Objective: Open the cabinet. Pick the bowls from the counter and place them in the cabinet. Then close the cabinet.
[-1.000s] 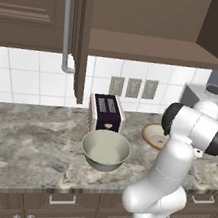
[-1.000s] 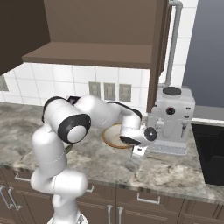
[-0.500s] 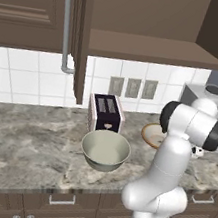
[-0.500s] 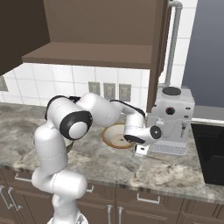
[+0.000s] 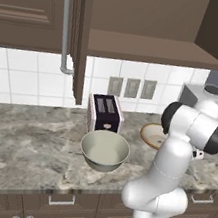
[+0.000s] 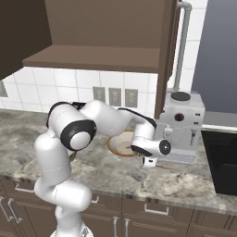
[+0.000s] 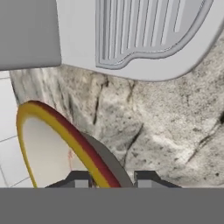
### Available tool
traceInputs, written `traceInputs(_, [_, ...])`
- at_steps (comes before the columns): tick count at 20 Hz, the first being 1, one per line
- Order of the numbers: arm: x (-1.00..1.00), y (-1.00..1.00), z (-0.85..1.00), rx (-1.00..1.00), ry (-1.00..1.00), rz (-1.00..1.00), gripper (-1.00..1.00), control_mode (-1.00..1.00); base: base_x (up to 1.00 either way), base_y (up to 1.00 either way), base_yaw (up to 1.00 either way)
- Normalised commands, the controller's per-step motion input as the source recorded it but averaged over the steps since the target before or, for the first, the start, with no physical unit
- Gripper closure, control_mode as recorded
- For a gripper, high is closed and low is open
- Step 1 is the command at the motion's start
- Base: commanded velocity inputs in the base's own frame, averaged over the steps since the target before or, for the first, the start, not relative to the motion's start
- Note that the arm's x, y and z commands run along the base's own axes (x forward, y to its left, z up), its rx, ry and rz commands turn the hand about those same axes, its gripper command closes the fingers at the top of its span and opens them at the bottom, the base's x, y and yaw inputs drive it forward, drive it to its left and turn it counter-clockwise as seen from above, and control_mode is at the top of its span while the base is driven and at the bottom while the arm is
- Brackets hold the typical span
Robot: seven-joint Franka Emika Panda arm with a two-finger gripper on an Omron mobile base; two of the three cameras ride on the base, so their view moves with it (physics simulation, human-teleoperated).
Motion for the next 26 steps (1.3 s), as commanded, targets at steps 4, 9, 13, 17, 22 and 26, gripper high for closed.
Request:
traceInputs(4, [-0.16,1.00,-0.93,0.00,-0.22,0.05,1.00,-1.00,0.00,0.00,0.00])
traceInputs(9, [-0.29,1.00,-0.95,0.00,-0.19,0.07,1.00,-1.00,0.00,0.00,0.00])
traceInputs(13, [-0.58,0.94,-0.47,-0.02,-0.12,0.09,1.00,-1.00,0.00,0.00,0.00])
traceInputs(17, [-0.49,0.38,0.42,0.00,0.00,0.14,1.00,-1.00,0.00,0.00,0.00])
traceInputs(22, [-0.62,0.31,0.86,0.00,0.00,0.11,1.00,-1.00,0.00,0.00,0.00])
traceInputs(26, [-0.50,0.30,1.00,0.00,0.00,0.08,1.00,-1.00,0.00,0.00,0.00])
